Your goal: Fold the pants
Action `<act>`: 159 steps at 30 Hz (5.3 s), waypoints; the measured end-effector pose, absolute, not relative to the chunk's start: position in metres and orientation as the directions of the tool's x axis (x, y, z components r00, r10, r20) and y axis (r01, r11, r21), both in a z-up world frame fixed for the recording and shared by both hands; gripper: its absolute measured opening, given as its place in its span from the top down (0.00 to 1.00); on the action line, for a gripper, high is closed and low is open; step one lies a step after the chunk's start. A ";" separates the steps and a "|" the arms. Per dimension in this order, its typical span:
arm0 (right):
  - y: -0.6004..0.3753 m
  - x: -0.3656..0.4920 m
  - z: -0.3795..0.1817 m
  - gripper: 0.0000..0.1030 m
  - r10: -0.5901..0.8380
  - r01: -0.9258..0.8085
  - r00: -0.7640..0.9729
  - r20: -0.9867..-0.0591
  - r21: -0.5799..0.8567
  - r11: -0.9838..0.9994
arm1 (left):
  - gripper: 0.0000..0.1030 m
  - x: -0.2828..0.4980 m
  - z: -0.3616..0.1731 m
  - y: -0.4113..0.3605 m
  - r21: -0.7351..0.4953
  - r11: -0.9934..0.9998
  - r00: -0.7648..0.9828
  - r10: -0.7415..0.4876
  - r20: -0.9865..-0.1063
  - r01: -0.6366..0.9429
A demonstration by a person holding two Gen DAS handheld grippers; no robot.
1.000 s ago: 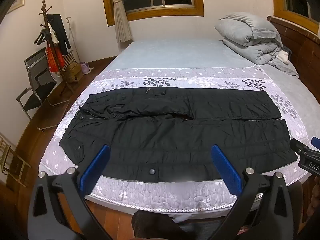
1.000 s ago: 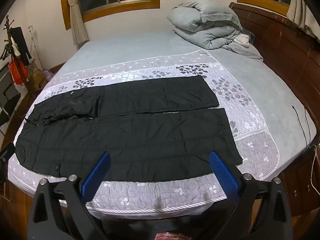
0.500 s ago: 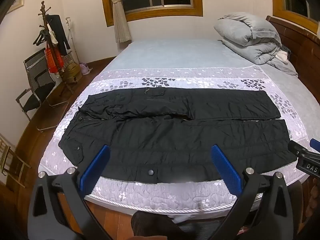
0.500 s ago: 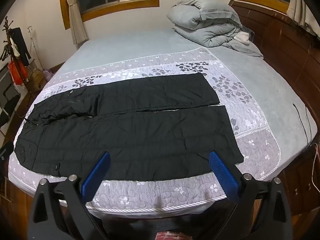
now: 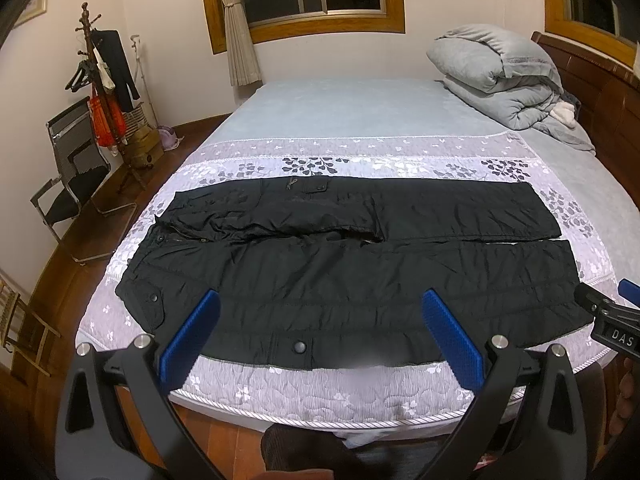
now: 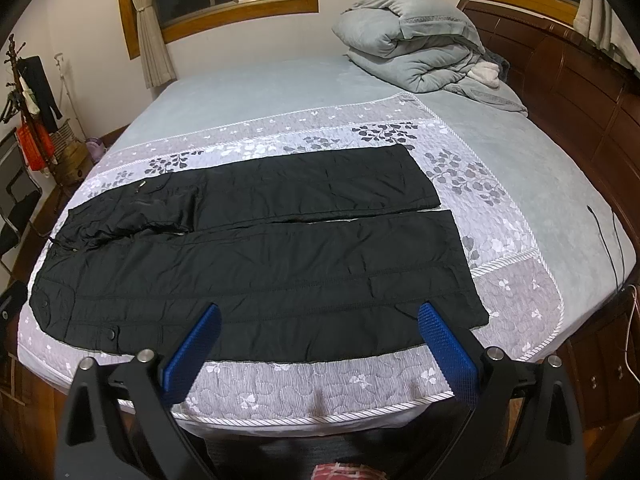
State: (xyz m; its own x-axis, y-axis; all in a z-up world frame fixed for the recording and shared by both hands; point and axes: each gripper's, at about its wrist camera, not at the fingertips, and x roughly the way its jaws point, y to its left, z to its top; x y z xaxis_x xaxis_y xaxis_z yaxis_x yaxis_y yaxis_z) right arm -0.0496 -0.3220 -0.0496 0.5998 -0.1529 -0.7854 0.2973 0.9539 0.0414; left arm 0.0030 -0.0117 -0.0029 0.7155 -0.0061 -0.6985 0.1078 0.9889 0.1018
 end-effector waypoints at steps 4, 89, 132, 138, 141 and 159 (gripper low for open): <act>-0.322 -0.050 -0.050 0.03 -0.153 0.297 0.600 -0.786 0.041 0.954 | 0.02 0.003 -0.002 -0.012 0.102 0.989 0.717 -0.006 -0.697 0.107; -0.493 0.100 -0.081 0.03 -0.058 0.195 0.539 -0.840 0.057 0.979 | 0.02 0.216 -0.051 -0.007 0.094 0.935 0.491 -0.092 -0.866 0.343; -0.610 0.292 -0.220 0.03 0.154 0.116 0.373 -0.915 0.210 0.971 | 0.78 0.461 -0.212 -0.055 0.026 0.607 0.127 -0.125 -0.984 0.794; -0.626 0.310 -0.237 0.03 0.193 0.132 0.369 -0.909 0.257 0.957 | 0.78 0.456 -0.214 -0.061 0.015 0.611 0.118 -0.128 -0.985 0.791; -0.626 0.319 -0.237 0.06 0.181 0.141 0.395 -0.901 0.254 0.957 | 0.69 0.463 -0.214 -0.061 0.001 0.631 0.100 -0.121 -0.988 0.776; -0.588 0.258 -0.111 0.93 0.151 -0.011 0.697 -0.701 0.200 0.980 | 0.91 0.404 -0.150 -0.039 0.086 0.684 0.282 -0.180 -0.942 0.725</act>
